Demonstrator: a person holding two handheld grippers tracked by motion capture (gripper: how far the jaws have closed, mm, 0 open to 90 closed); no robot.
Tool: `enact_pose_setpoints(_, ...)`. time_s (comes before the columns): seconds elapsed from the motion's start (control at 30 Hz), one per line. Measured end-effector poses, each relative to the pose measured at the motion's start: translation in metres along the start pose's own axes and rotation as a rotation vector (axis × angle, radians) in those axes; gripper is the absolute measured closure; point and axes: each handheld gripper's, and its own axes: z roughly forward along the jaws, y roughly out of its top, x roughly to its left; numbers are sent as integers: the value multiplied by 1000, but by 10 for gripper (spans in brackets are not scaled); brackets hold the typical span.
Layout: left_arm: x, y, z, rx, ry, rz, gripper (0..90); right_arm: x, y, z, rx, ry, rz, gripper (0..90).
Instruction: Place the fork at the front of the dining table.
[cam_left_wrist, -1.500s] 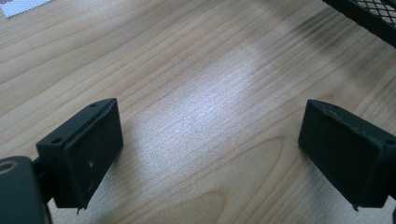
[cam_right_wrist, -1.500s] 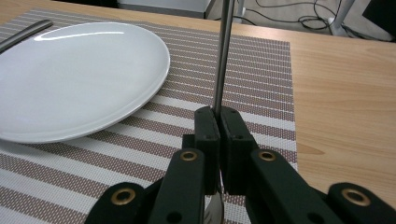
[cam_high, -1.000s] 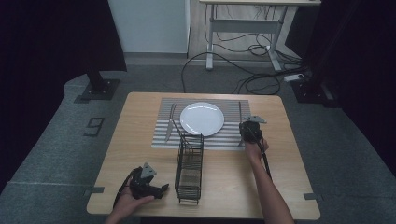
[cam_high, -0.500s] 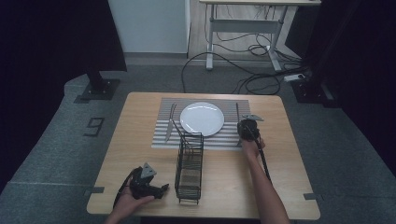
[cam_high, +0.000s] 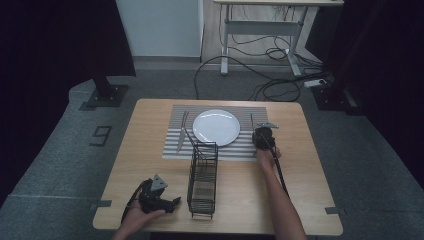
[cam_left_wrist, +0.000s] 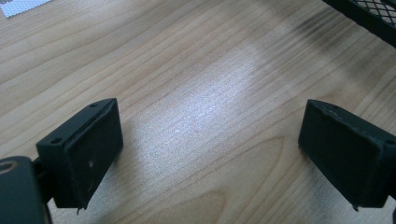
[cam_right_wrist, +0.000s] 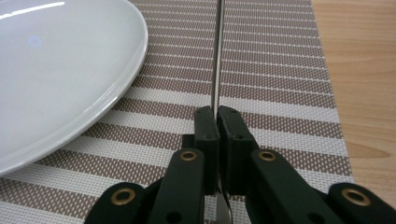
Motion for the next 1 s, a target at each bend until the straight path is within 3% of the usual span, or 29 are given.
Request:
enact_pose_setpoints(0.23,0,0,0,0,0,0,64,0,-3,7,31,-9,10,870)
enact_pose_setpoints(0.77,0,0,0,0,0,0,64,0,-1,14,15,-14,15,860)
enact_pose_setpoints(0.8,0,0,0,0,0,0,64,-1,-1,14,12,5,16,758)
enact_pose_setpoints(0.93,0,0,0,-1,-1,1,64,-3,1,7,4,11,-9,654)
enact_pose_setpoints(1.0,0,0,0,-1,-1,1,63,-5,2,-1,-14,33,-4,650)
